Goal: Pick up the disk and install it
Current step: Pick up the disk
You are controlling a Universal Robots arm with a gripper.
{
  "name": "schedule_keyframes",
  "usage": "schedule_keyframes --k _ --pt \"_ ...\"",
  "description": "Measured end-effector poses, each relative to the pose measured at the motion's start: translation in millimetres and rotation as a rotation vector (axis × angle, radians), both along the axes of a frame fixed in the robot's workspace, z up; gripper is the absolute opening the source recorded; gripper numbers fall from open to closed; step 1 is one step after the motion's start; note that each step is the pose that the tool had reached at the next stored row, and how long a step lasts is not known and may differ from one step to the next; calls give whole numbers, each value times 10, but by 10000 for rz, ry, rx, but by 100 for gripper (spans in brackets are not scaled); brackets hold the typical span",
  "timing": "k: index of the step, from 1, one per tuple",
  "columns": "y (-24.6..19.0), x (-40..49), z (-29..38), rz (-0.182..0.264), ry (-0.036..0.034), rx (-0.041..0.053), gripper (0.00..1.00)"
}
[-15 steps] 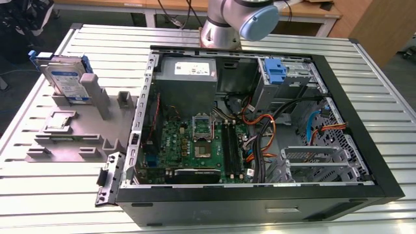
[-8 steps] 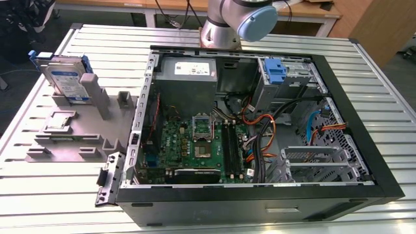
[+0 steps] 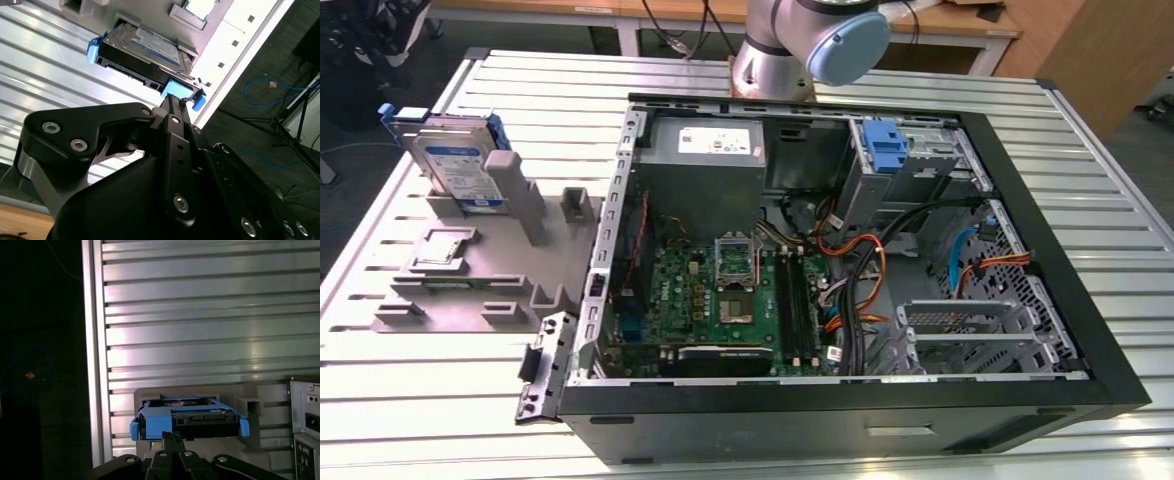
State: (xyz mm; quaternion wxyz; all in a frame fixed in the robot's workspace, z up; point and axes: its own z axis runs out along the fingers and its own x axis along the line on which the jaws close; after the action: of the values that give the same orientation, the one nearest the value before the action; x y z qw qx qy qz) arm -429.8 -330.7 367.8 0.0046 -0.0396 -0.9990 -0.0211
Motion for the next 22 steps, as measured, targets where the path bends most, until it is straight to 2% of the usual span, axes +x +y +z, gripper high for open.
schedule_keyframes --k 13,22 --pt "0 -9 0 59 0 0 11" --pt "0 -9 -4 1611 0 0 11"
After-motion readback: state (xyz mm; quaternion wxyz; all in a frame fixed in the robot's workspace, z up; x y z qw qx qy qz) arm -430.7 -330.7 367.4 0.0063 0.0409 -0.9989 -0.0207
